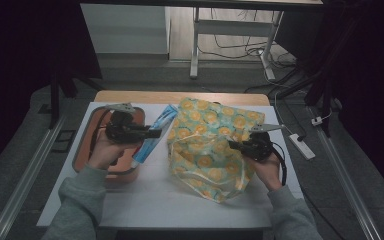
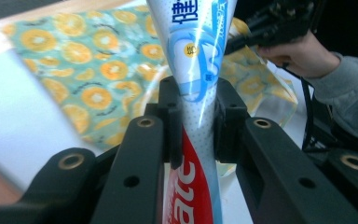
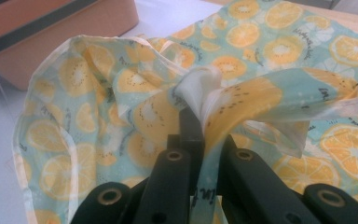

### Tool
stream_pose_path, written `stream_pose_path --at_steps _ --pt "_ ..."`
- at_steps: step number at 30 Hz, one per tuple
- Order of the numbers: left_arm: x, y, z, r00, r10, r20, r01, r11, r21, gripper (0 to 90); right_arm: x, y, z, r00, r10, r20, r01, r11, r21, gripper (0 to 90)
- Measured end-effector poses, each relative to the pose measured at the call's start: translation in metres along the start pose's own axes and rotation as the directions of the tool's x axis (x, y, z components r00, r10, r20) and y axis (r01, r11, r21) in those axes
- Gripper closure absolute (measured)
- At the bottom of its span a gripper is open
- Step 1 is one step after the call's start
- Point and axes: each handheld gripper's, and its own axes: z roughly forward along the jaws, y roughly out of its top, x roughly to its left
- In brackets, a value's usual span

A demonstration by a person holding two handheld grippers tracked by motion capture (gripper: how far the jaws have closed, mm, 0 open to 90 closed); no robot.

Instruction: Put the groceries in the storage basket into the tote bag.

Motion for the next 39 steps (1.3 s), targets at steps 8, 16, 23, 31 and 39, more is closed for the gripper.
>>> stream_pose_path --at_steps 8,16,23,31,39 --pt "-0.024 0.011 0.044 0.9944 0.060 0.087 -0.067 0.9943 0.083 75.7 0.006 0.008 -0.001 0.9997 -0.013 -0.021 0.013 1.000 -0.026 89.4" --pt "-0.042 0.014 0.084 0.9853 0.100 0.138 -0.123 0.9778 0.169 75.7 0.007 0.011 -0.002 0.9997 -0.010 -0.022 0.009 0.999 -0.043 89.4" --pt "-0.050 0.013 0.116 0.9767 0.133 0.169 -0.173 0.9514 0.255 75.8 0.006 0.014 -0.009 0.9996 0.002 -0.030 -0.004 0.997 -0.082 89.4" --pt "-0.049 0.007 0.144 0.9794 0.139 0.146 -0.181 0.9275 0.327 75.8 0.006 0.016 -0.014 0.9994 0.009 -0.034 -0.012 0.994 -0.106 89.4" --pt "-0.054 0.027 0.156 0.9764 0.163 0.142 -0.205 0.9030 0.377 75.7 0.010 0.020 -0.021 0.9991 0.001 -0.041 -0.007 0.989 -0.146 89.4"
